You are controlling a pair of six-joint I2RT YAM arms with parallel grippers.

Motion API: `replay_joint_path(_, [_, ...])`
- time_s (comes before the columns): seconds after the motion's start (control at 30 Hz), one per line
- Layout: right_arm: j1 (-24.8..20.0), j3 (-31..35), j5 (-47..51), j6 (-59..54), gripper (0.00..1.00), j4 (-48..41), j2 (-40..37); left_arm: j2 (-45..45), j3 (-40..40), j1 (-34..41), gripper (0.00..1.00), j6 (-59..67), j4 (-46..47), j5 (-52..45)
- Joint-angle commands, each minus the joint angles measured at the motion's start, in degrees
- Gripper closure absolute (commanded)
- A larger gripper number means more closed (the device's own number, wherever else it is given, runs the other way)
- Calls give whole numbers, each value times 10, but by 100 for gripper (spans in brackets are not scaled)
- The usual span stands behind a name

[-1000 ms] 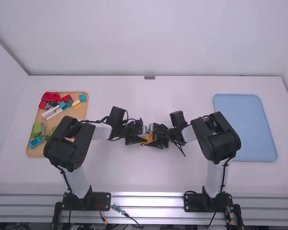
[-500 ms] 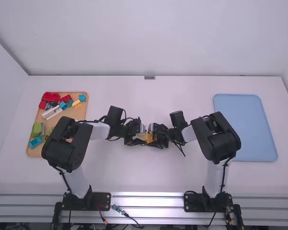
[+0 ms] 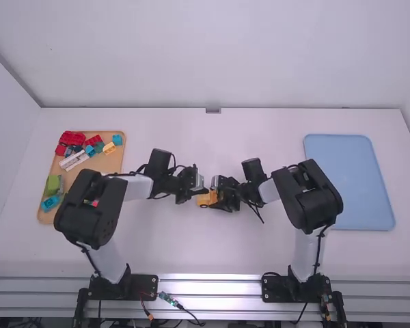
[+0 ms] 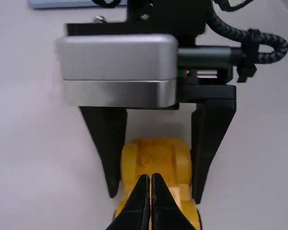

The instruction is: Assemble lego blocks to make yellow taxi

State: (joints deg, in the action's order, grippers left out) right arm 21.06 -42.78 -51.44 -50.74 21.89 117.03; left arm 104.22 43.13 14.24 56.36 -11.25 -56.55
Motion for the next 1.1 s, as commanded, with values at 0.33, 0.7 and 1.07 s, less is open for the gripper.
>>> replay_joint_path(0.33, [0, 4, 18, 10, 43, -10, 8, 22, -34, 3, 98, -57, -75, 38])
replay_joint_path(0.7, [0, 4, 19, 10, 44, -10, 8, 80, -7, 3, 98, -5, -3, 33])
replay_joint_path(1.07, [0, 4, 19, 10, 44, -8, 8, 80, -38, 3, 98, -52, 10, 170])
